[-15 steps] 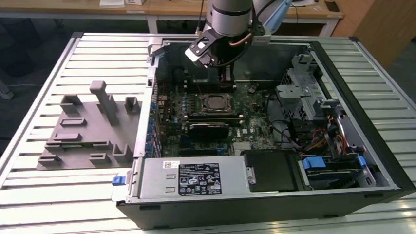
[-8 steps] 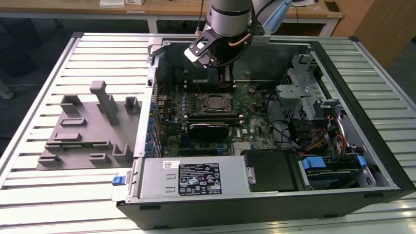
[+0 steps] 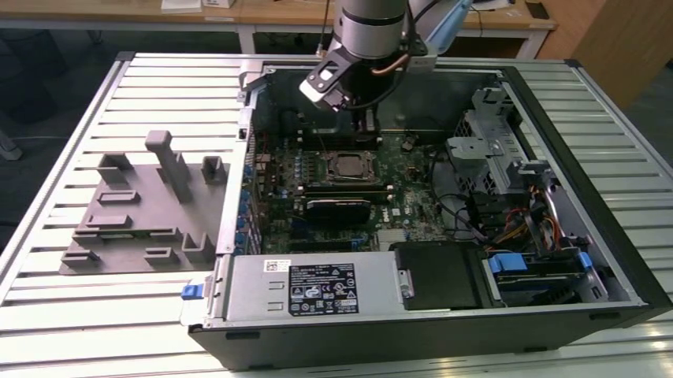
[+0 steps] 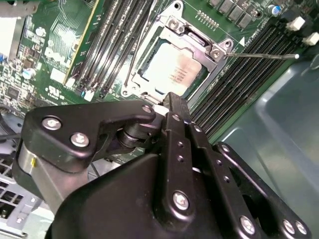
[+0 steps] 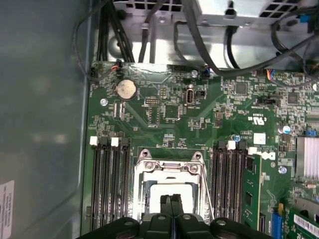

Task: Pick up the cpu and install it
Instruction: 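Close the cpu cover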

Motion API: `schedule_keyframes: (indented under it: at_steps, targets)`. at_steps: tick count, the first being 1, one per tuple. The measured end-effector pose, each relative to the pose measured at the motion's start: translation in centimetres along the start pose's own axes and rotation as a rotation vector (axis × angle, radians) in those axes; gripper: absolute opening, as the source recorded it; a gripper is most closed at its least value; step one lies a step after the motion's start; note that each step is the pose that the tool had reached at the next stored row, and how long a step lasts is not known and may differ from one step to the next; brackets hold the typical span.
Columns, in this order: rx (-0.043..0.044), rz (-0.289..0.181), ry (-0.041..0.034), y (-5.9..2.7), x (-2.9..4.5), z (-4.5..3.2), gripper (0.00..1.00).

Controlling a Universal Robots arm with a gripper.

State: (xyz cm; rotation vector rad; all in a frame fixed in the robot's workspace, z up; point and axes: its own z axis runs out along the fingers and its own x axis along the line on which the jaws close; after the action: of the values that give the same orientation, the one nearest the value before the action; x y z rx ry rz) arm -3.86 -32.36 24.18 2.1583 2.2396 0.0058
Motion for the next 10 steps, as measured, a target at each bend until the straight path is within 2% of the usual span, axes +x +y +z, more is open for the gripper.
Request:
schedule_keyframes:
  at_steps: [10]
  targets:
    - [-0.0031, -0.153, 0.0037, 0.0, 0.0, 0.01, 0.11]
